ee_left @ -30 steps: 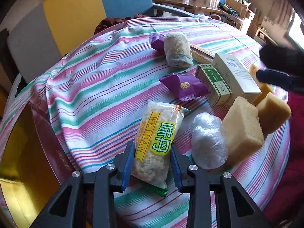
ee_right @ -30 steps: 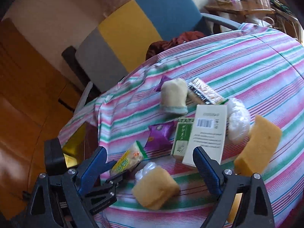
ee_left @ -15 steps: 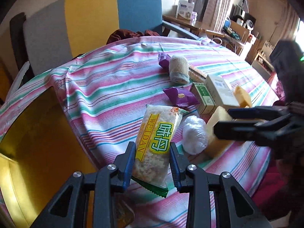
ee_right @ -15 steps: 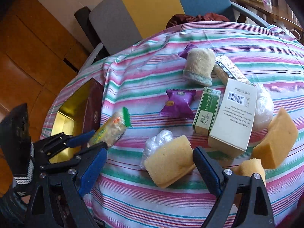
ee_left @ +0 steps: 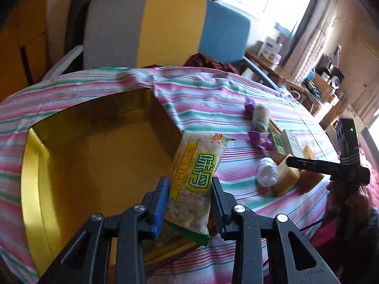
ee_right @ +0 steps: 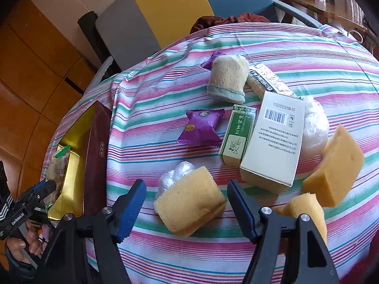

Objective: Organize objects
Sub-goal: 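Carry the snack bag into the gold tray and open the left tool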

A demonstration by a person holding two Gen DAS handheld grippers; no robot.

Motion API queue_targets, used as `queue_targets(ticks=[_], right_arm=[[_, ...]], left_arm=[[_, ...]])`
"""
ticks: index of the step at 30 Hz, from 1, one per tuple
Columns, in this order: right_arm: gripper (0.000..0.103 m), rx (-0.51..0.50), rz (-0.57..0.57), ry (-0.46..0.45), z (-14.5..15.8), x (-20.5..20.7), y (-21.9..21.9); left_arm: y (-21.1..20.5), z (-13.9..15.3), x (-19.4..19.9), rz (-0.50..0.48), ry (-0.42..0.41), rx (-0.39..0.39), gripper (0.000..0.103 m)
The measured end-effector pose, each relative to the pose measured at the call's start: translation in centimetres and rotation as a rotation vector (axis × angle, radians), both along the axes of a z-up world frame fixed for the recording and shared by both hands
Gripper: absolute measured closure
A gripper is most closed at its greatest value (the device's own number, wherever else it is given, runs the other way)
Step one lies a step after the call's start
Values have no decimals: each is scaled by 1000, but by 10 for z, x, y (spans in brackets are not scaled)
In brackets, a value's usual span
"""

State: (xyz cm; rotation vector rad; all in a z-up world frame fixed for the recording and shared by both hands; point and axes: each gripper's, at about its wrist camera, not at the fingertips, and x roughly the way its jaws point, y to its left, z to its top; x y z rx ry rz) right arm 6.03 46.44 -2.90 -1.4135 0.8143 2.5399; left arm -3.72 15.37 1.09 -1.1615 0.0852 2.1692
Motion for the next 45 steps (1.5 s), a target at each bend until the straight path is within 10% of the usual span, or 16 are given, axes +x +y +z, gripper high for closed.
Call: queue_targets(ticks=[10, 21, 31, 45], right_arm=[[28, 10, 48, -80, -13, -6, -11], [49, 85, 60, -111, -16, -9, -18], [49, 88, 60, -111, -16, -10, -19], [49, 94, 63, -110, -17, -12, -20]], left_arm=[[-56, -23, -5, 133, -51, -25, 68], [-86, -28, -21, 239, -66, -24, 68], [-129, -39, -92, 429, -150, -17, 68], [-109, -59, -156, 554, -18, -281, 70]])
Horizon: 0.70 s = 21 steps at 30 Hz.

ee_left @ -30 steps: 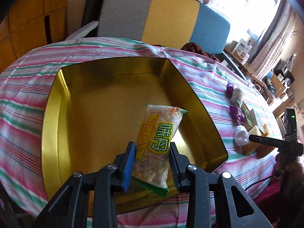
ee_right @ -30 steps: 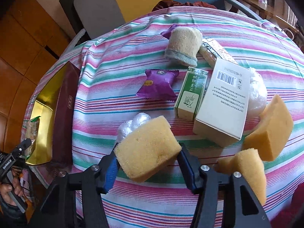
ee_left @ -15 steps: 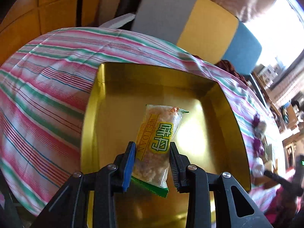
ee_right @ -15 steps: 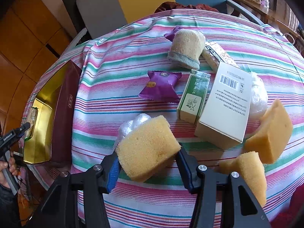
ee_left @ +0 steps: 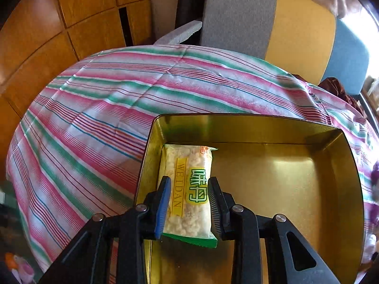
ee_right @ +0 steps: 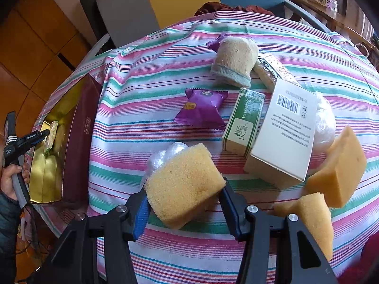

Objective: Organize objects
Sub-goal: 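Carry the snack bag into the gold tray and open the left tool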

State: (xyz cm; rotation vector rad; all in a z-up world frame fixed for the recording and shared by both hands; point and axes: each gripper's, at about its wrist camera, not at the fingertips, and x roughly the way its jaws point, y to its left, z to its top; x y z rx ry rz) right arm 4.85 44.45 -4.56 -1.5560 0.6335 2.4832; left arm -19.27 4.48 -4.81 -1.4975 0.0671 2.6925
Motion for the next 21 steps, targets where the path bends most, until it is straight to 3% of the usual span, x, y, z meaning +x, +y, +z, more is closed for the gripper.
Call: queue_targets(ticks=[3, 9, 21], right_arm=[[49, 12, 2, 3, 1, 0, -1], [49, 25, 6, 5, 3, 1, -3], [49, 62, 3, 14, 7, 2, -7]], left_arm=[[3, 0, 0, -7, 29, -80, 70], [-2, 14, 20, -15, 72, -24, 70], [10, 35, 118, -127, 153, 53, 69]])
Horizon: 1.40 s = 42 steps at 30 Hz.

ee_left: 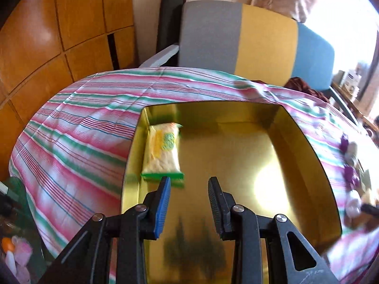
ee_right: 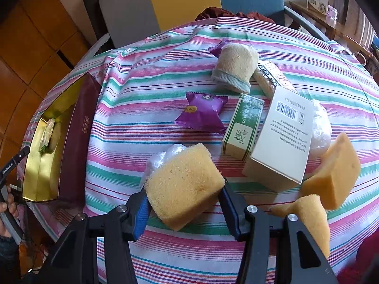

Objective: Organize objects
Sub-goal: 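Carry the snack bag into the gold tray and open the left tool, then grasp a yellow sponge with the right tool and lift it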

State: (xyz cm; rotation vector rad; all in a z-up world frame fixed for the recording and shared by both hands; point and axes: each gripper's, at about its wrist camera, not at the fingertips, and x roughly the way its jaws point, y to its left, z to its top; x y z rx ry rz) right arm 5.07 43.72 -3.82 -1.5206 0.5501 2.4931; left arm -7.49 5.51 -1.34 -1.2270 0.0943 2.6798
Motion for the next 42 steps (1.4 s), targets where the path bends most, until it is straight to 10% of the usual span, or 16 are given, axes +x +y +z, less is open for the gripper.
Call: queue_targets(ticks=[22, 42], right_arm=[[49, 71, -22, 150, 60, 24, -22], [49, 14, 346, 174, 72, -49, -164]], left_arm=[[-3, 13, 45, -73, 78, 18, 65], [-64, 12, 42, 42, 57, 104, 62]])
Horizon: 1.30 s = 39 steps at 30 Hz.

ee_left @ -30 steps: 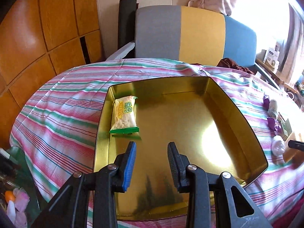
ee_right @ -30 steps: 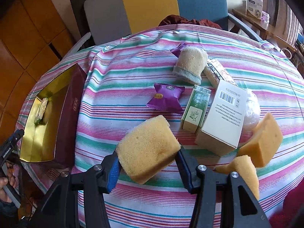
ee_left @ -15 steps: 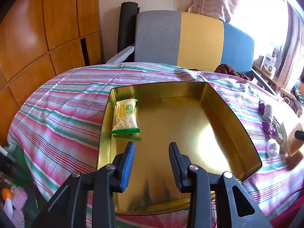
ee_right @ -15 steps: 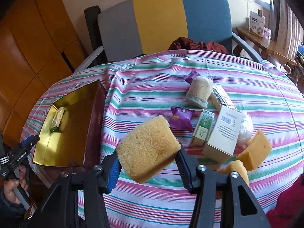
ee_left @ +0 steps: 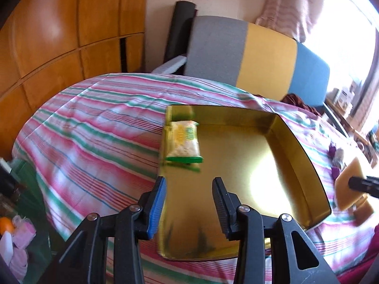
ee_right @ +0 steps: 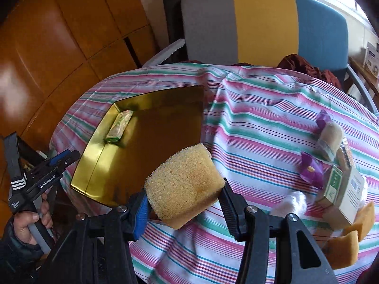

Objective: Organize objects
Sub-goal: 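Grasp a yellow sponge with the right tool and lift it, then lower the yellow sponge into the gold tray and open the right tool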

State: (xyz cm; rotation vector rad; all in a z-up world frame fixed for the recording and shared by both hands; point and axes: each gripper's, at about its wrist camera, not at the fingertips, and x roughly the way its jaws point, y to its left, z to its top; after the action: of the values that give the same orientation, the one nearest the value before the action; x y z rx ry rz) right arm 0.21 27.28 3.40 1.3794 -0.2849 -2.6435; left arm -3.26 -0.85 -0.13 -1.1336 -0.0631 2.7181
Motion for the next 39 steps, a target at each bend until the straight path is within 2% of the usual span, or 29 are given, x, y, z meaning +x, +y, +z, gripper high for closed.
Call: queue_targets(ticks=[3, 8, 13, 16, 21, 22, 24, 25, 30, 33, 39], right_arm=[[49, -17, 61, -13, -5, -20, -27], [49, -50, 159, -93, -30, -63, -75], [49, -31, 238, -171, -59, -105, -131], [49, -7, 242, -183, -72, -129, -158], [44, -122, 237, -187, -81, -157, -173], [41, -151, 242, -191, -81, -160, -175], [23, -203, 250, -180, -78, -161, -175], [20, -223, 254, -173, -76, -159, -175], [18, -259, 251, -144, -65, -151, -168], [18, -259, 235, -132, -60, -141, -162], [18, -184, 197, -91, -50, -115, -145]], left_arm=[[-21, 2, -3, 51, 5, 10, 62], [-55, 0, -6, 135, -2, 20, 62], [-76, -8, -6, 184, -20, 31, 60], [-83, -13, -7, 197, -34, 41, 60], [-87, -19, -9, 202, -48, 54, 57], [-88, -20, -9, 203, -50, 56, 56], [-89, -22, -8, 205, -55, 57, 52], [-89, -23, -8, 206, -58, 58, 52], [-86, -23, -9, 205, -60, 55, 51], [-83, -18, -6, 201, -38, 47, 46], [-71, -7, 0, 168, -4, 37, 45]])
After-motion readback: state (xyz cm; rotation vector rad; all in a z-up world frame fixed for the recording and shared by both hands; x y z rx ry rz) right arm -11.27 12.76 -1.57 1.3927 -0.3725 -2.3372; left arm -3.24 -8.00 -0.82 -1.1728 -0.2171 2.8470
